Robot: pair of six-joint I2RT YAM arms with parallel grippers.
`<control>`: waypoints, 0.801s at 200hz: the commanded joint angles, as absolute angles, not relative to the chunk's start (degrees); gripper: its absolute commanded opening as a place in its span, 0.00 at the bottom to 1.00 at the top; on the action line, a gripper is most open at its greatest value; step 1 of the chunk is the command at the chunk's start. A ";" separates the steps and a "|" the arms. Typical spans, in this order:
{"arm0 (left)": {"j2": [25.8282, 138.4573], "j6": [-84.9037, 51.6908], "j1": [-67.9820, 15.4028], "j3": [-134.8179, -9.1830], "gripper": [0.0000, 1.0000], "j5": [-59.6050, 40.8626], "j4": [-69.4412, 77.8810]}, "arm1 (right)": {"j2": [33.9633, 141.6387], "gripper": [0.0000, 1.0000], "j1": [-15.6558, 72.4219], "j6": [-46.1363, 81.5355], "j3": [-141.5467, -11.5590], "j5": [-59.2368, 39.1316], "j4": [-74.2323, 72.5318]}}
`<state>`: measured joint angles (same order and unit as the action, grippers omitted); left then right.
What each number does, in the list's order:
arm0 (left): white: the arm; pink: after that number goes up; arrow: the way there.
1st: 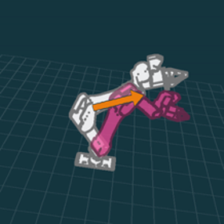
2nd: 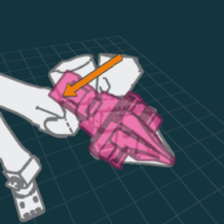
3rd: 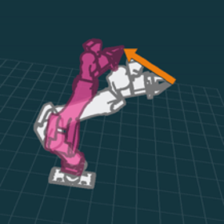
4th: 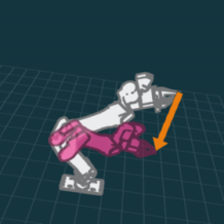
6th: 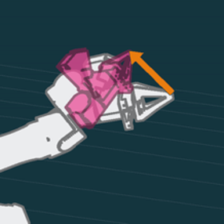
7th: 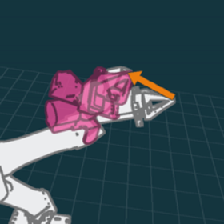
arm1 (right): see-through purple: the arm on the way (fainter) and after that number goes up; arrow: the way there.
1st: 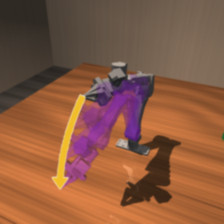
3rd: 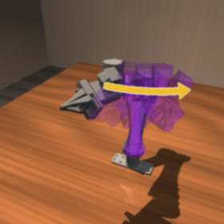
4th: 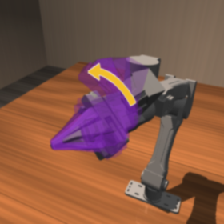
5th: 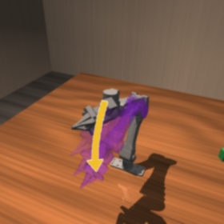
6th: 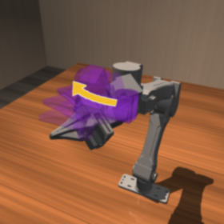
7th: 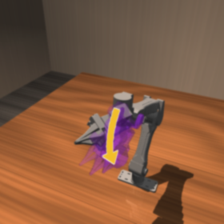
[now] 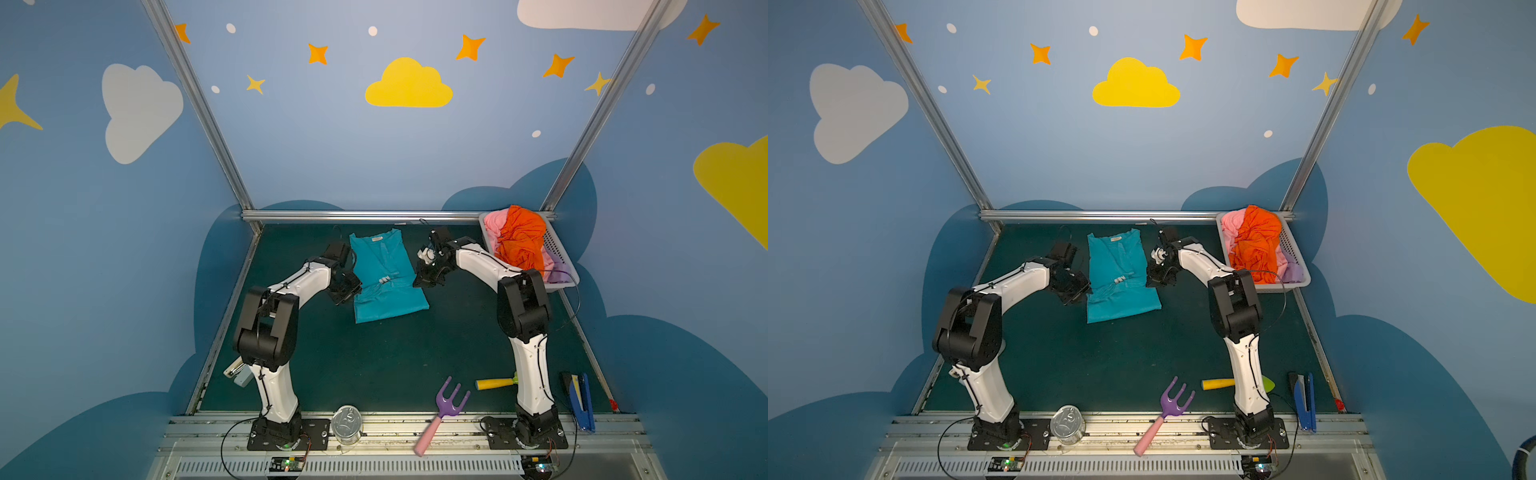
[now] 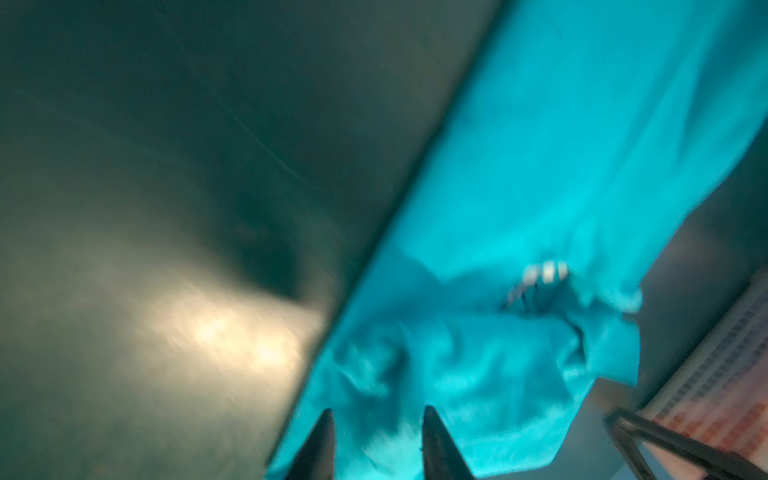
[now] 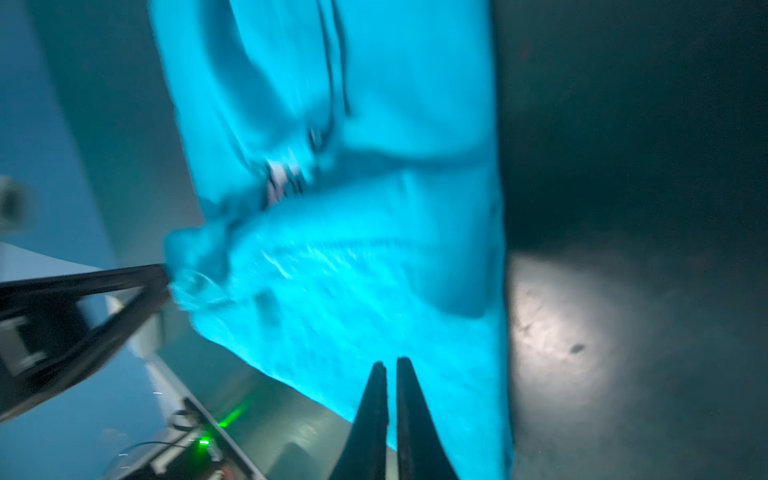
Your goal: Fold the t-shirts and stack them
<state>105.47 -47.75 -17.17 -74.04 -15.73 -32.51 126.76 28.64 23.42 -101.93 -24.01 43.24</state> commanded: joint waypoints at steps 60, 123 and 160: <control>112.55 -47.40 -27.64 -78.93 0.26 -10.43 -35.84 | 133.66 0.08 33.49 21.02 -107.97 -15.65 45.13; 125.27 -40.31 -22.87 -103.27 0.25 -1.72 -46.35 | 141.73 0.12 31.61 18.13 -129.46 -12.65 47.43; 130.23 -36.42 -19.77 -126.02 0.28 4.18 -55.41 | 141.93 0.15 30.11 16.72 -137.52 -13.49 43.08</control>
